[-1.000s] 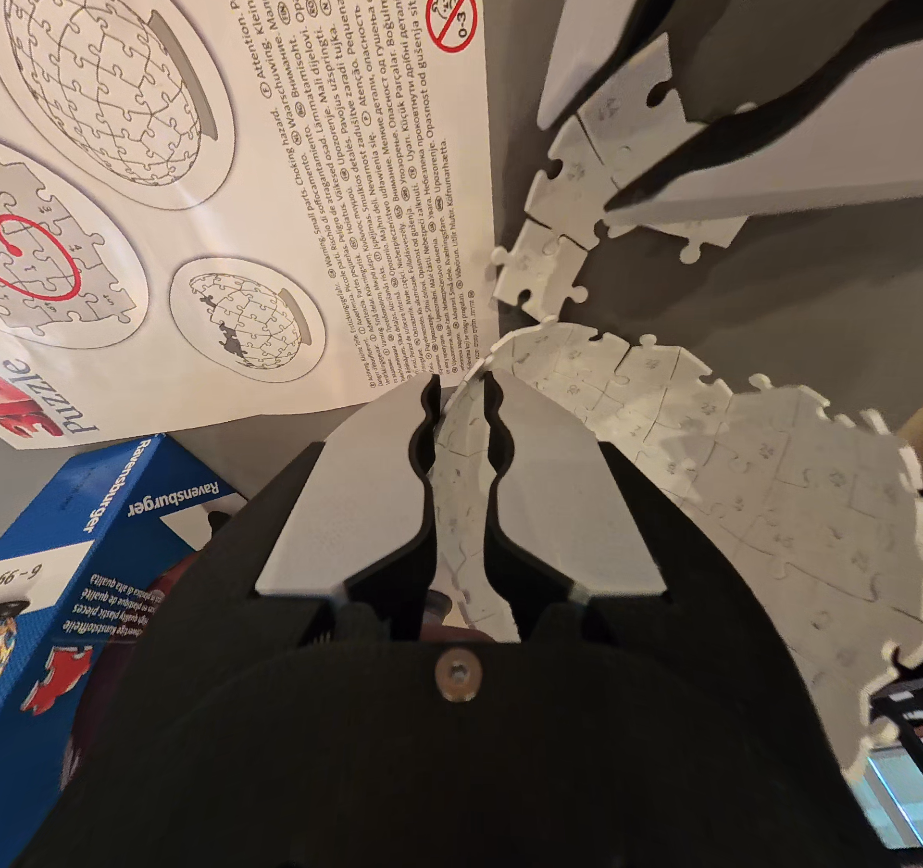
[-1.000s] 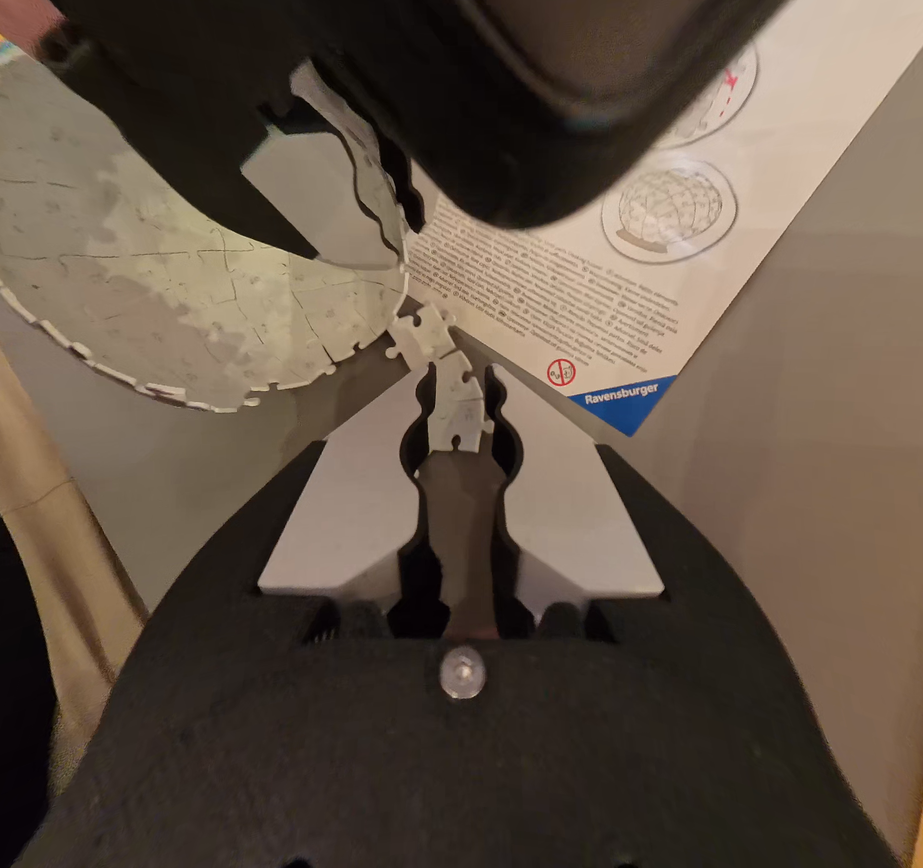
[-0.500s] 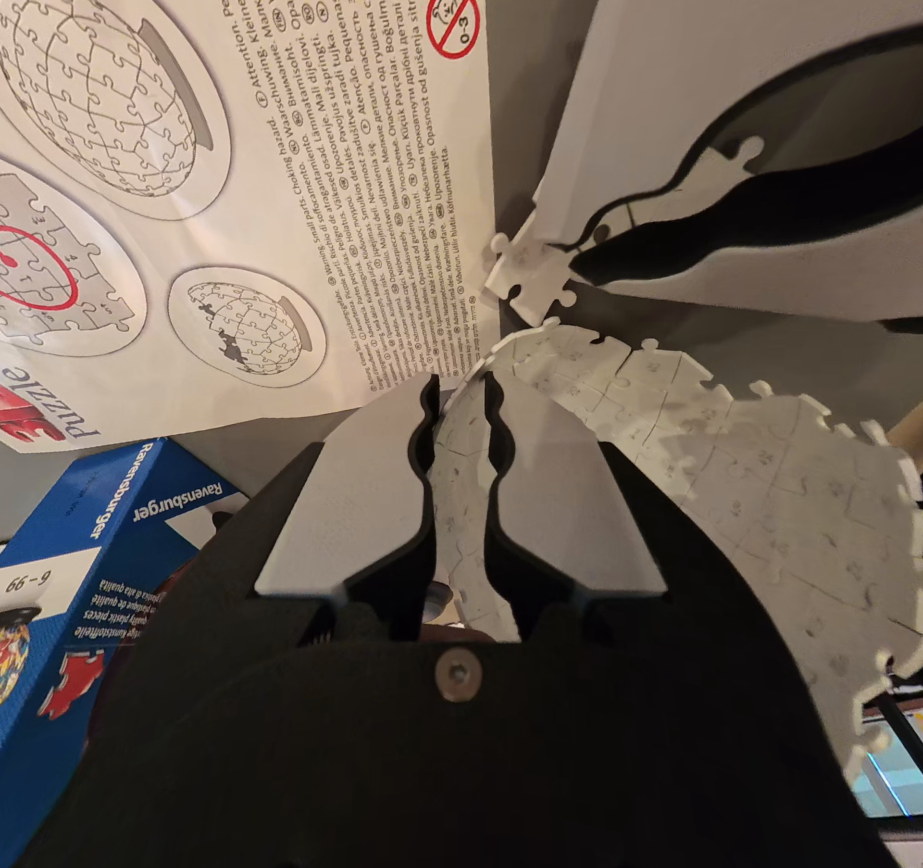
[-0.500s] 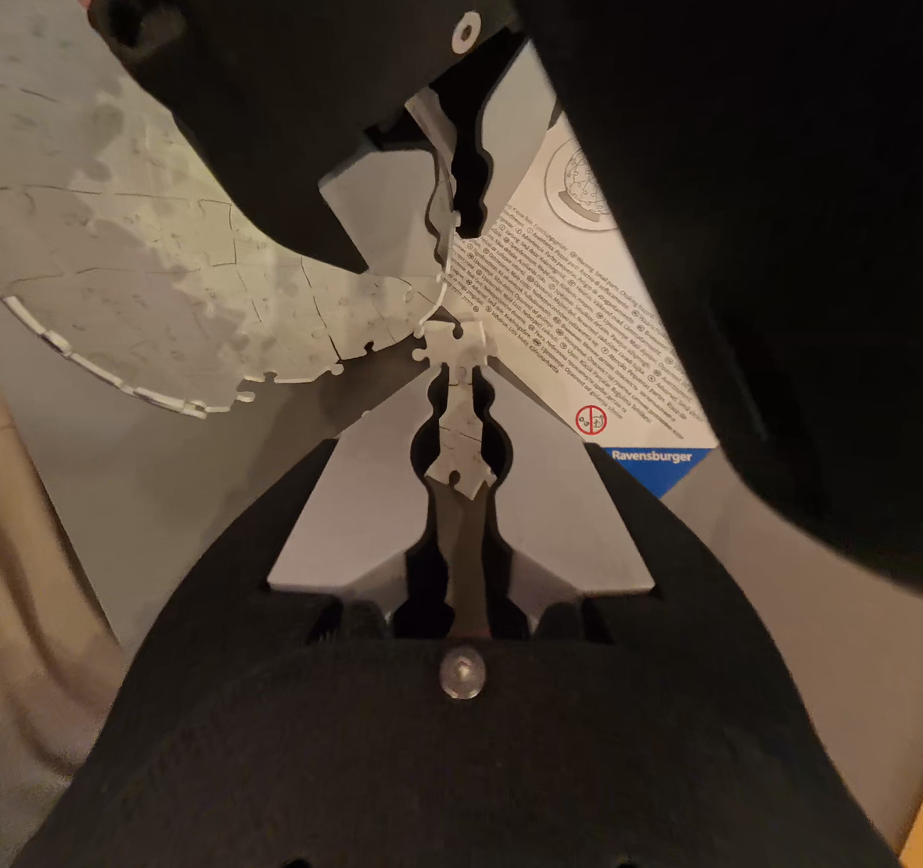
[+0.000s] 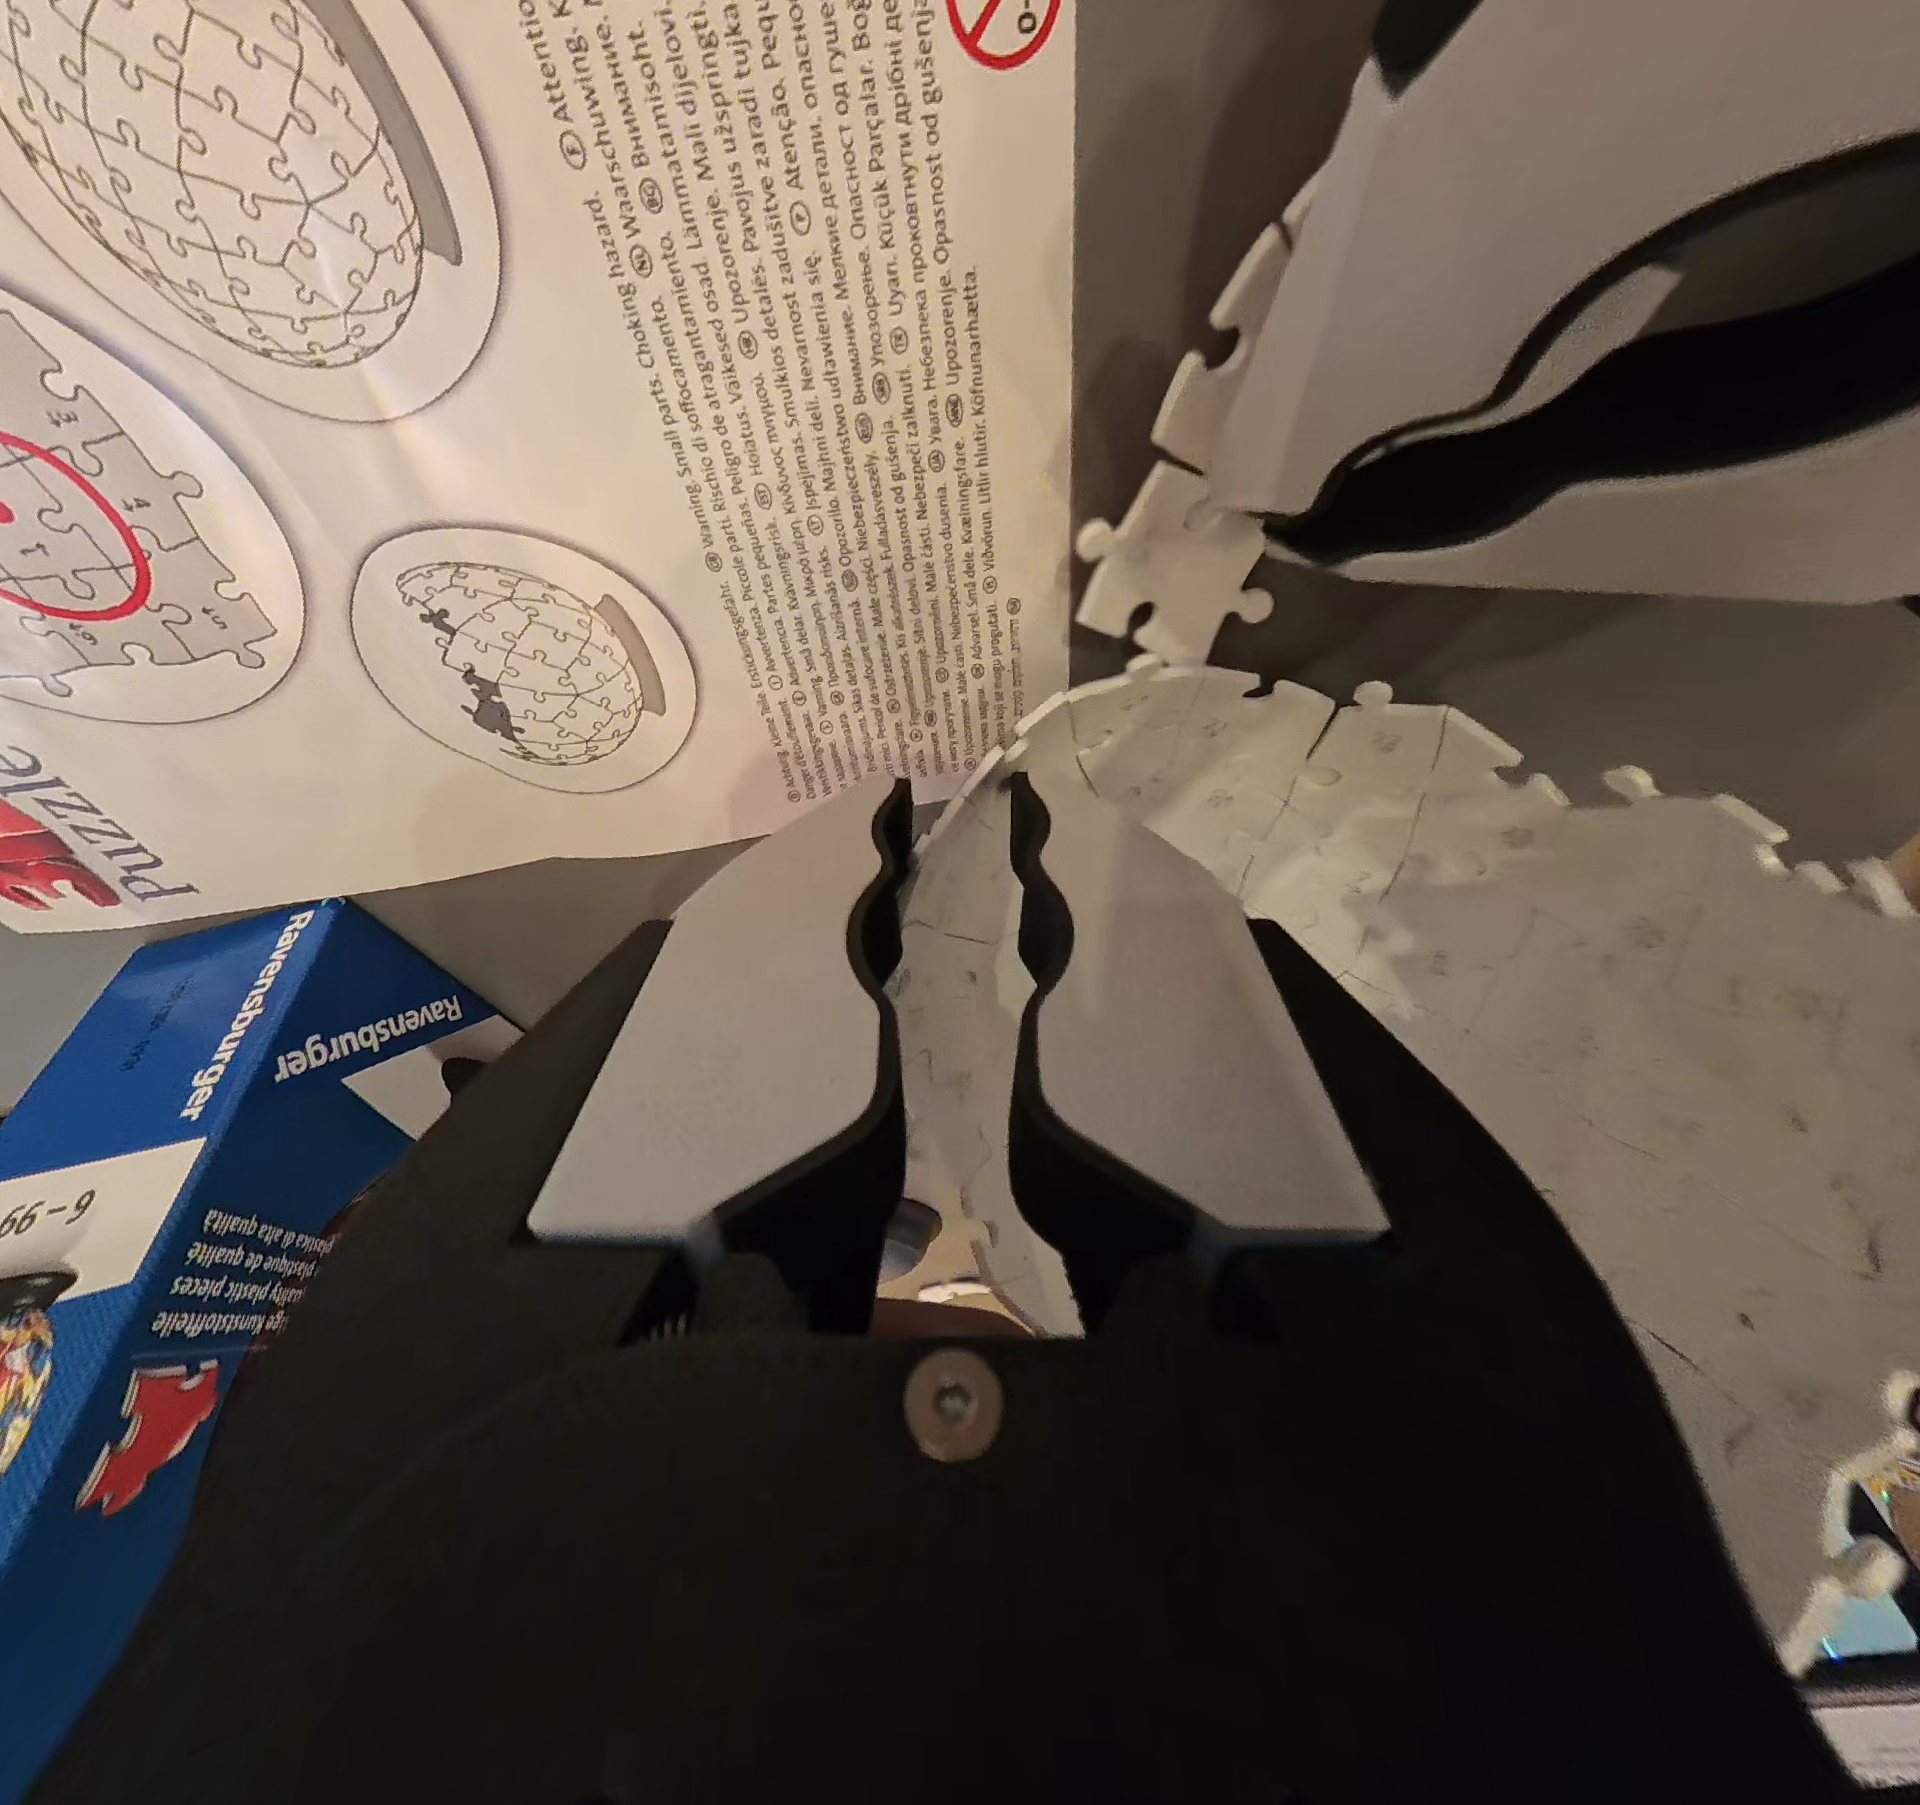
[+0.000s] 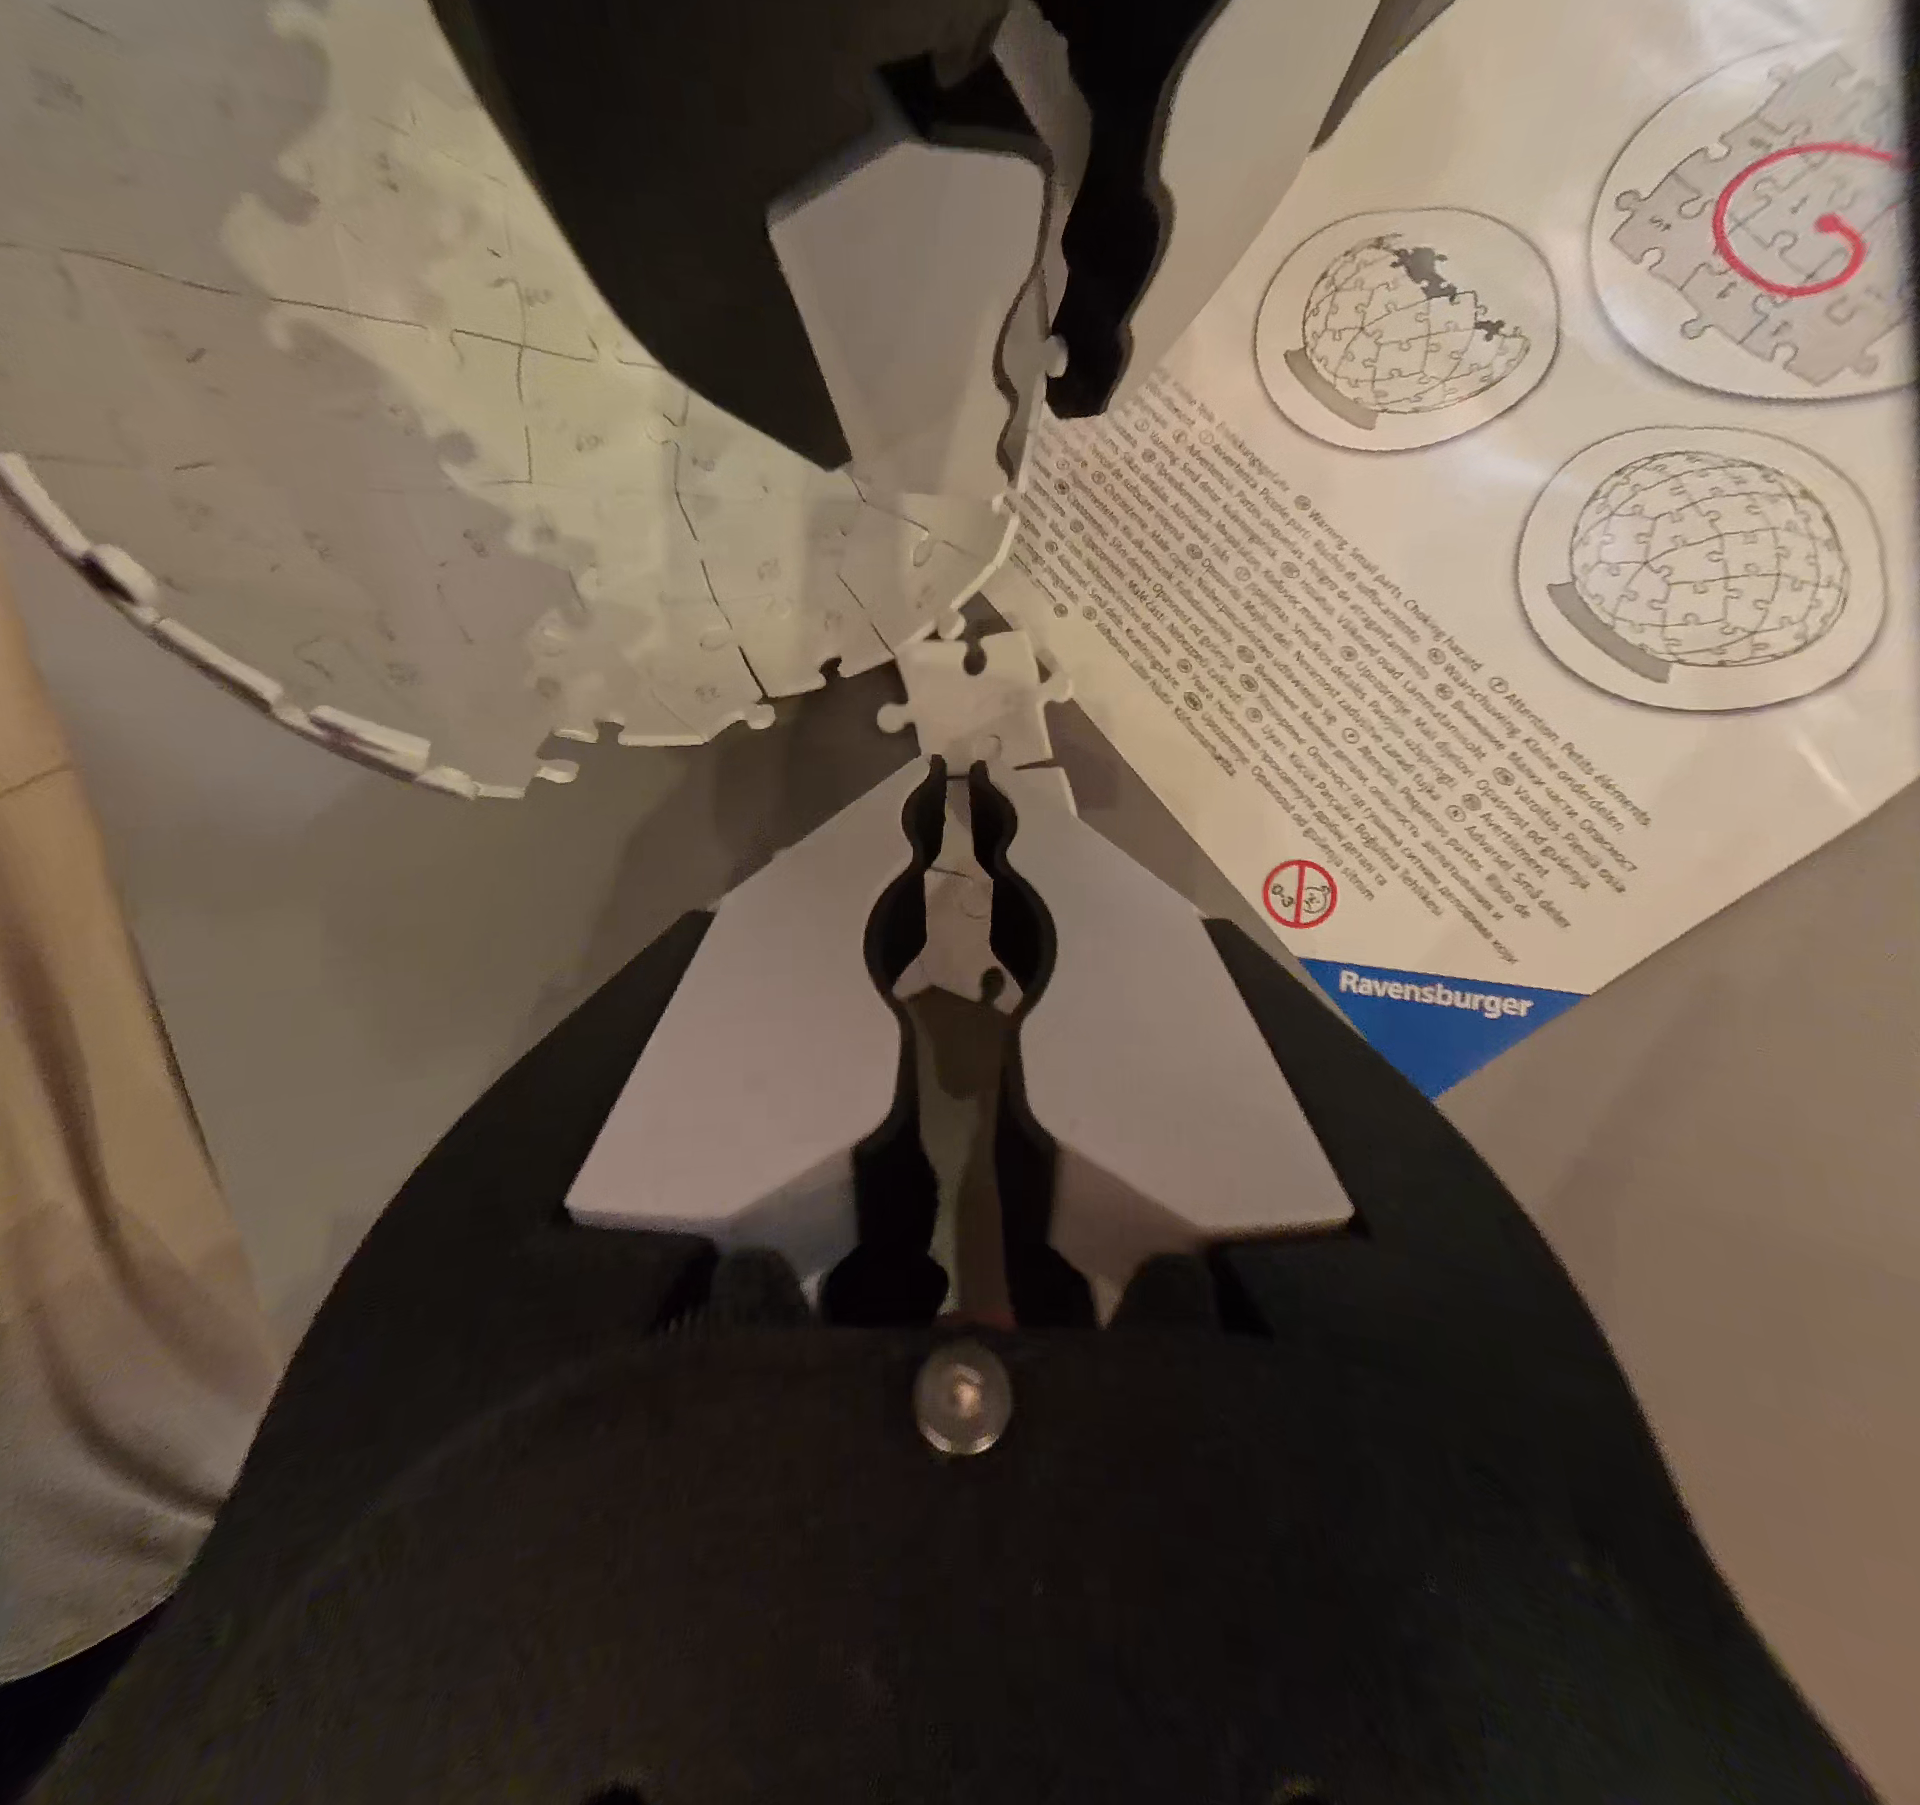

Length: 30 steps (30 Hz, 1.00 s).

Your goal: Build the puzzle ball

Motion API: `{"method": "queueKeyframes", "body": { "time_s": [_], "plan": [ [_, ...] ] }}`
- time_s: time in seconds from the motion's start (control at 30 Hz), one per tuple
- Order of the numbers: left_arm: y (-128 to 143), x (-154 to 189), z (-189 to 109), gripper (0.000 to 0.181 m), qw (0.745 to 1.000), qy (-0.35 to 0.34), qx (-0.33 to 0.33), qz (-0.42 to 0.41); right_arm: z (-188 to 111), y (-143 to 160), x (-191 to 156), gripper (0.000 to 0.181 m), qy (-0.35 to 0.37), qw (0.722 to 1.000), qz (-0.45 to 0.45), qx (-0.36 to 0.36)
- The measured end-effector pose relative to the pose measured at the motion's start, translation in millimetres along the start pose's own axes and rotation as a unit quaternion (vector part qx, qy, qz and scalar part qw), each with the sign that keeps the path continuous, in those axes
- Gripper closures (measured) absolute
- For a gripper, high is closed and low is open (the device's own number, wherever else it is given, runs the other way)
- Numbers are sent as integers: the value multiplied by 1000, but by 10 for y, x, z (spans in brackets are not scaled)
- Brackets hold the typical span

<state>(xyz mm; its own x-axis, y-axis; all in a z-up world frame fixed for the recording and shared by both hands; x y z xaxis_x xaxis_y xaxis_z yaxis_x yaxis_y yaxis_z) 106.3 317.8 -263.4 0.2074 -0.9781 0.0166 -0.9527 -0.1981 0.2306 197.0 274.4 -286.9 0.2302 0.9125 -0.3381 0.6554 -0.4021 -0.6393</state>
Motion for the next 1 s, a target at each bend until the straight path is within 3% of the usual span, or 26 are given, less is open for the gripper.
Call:
{"method": "queueKeyframes", "body": {
  "time_s": [0.3,0.6,1.0],
  "plan": [
    [-8,-19,4,163,1000,5,5,-12,-50,-96,-101,179,-1,996,-70,63],
    [-46,-19,5,163,1000,4,-5,-4,50,-170,-129,181,70,984,-158,39],
    [-80,-43,-5,161,1000,-2,-10,-9,158,-147,-107,181,70,985,-158,21]
  ]
}}
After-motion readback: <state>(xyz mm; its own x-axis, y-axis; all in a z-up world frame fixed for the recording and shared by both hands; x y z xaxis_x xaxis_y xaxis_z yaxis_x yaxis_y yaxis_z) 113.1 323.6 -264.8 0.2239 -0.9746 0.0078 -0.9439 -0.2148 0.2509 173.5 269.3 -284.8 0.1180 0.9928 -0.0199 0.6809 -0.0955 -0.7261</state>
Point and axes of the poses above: each gripper's, where its closed fingertips meet, z out along the fingers, y out of its underside, x = y × z across the jaws, the point moved 8 cm from there along -z, back along the fingers, and after that the axes turned 6 degrees about -y, right-handed, at the moved point
